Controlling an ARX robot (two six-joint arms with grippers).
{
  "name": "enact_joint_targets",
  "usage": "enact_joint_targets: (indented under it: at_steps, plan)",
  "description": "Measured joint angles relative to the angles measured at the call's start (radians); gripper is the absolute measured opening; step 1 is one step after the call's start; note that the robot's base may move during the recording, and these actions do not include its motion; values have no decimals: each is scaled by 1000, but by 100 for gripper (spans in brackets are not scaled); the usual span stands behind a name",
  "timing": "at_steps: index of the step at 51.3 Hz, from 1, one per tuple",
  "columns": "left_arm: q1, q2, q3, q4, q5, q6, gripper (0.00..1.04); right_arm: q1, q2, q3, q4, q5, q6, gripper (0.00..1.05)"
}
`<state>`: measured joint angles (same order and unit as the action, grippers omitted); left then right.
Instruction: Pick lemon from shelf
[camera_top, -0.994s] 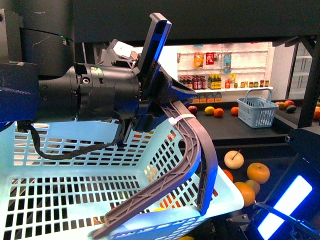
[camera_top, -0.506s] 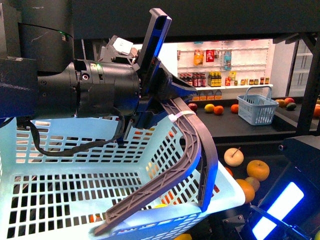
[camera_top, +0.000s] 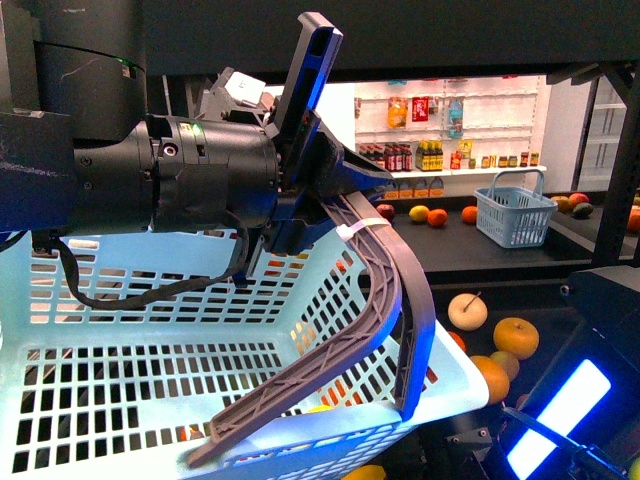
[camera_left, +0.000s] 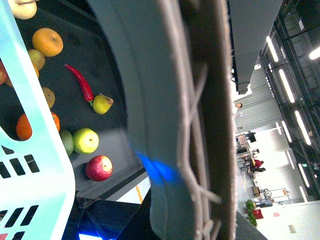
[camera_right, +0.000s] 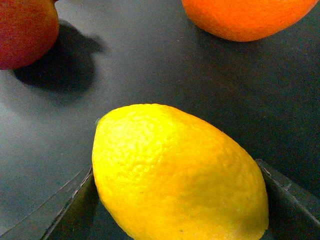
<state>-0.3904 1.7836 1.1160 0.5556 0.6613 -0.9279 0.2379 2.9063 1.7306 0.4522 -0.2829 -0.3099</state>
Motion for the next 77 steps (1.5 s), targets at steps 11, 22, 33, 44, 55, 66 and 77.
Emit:
enact_joint_targets:
  at_steps: [11,22,33,44,55,66,77]
  plan:
    - [0,0,0,0,0,0,8,-17,-35,-58,23,16,15,82]
    - [0,0,0,0,0,0,8,-101,-172,-184,68,72,34,82]
    - [0,0,0,0,0,0,8,-199,-322,-283,117,91,26,82]
    - [0,0,0,0,0,0,8,-305,-495,-393,146,59,33,82]
    - [0,0,0,0,0,0,8,-370,-703,-470,156,2,104,82]
    - [0,0,0,0,0,0,8,-351,-951,-554,165,-93,209,82]
    - [0,0,0,0,0,0,8,-278,-1053,-626,177,-160,285,82]
